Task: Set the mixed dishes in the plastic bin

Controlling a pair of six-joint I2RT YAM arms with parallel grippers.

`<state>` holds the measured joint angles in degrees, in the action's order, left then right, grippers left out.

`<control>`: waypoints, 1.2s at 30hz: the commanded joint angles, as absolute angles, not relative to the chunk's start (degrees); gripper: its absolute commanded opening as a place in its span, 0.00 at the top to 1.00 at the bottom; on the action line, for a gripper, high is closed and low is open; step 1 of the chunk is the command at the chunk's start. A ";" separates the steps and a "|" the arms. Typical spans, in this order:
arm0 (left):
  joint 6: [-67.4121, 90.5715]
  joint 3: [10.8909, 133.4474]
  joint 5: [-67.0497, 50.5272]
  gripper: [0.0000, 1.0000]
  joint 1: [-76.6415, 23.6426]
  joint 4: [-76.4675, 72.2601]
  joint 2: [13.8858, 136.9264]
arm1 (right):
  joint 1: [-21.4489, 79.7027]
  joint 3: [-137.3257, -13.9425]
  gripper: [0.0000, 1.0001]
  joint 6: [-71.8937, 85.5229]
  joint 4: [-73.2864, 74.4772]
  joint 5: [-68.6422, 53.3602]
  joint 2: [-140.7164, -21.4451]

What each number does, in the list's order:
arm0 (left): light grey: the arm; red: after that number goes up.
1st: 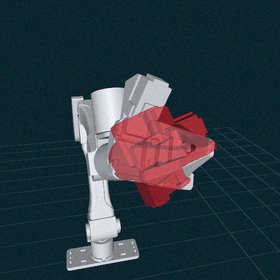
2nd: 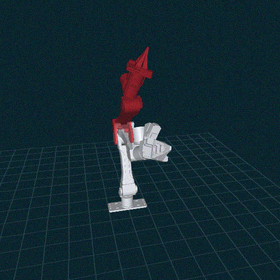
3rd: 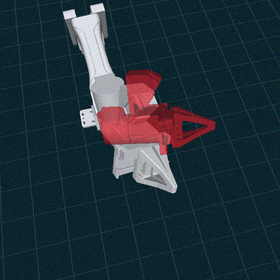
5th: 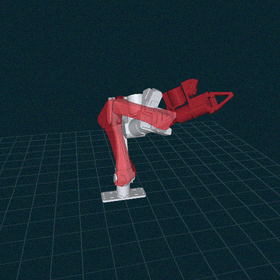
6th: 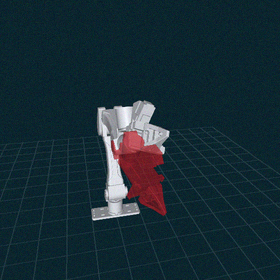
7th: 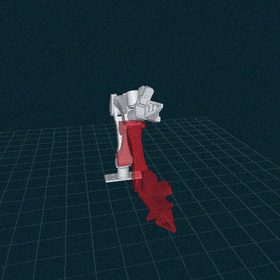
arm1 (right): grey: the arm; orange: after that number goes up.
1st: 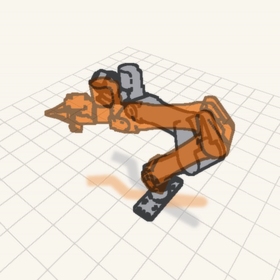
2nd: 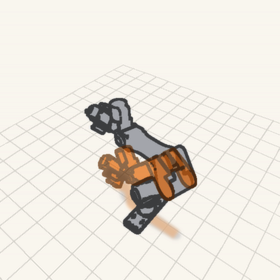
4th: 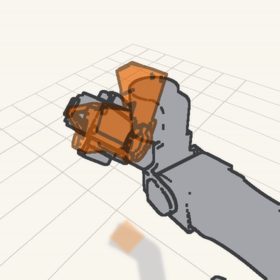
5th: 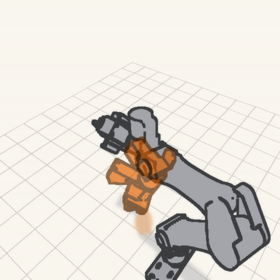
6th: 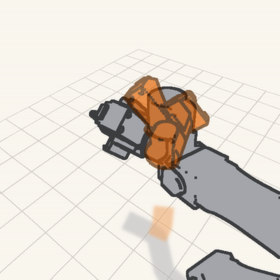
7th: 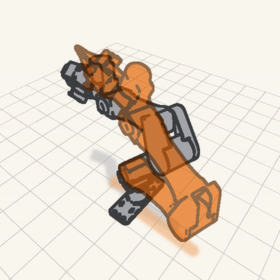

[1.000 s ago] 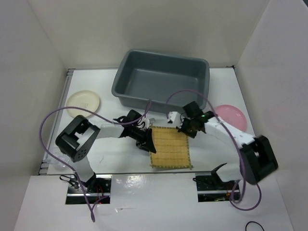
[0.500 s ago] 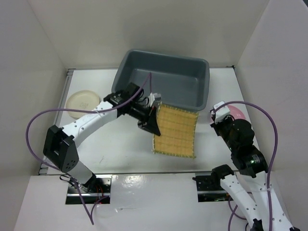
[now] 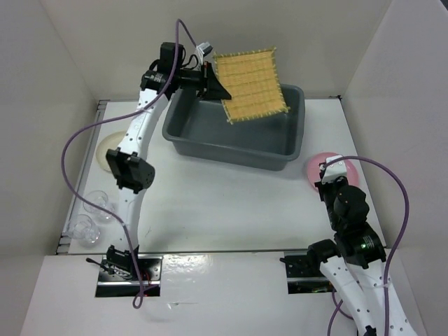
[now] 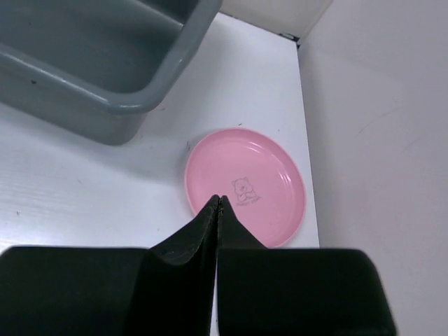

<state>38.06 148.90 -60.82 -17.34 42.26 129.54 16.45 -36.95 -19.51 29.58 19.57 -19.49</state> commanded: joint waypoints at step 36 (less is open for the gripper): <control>51.42 179.30 -58.01 0.00 -20.13 44.56 173.41 | 16.70 -36.12 0.95 -18.72 24.79 22.59 -18.54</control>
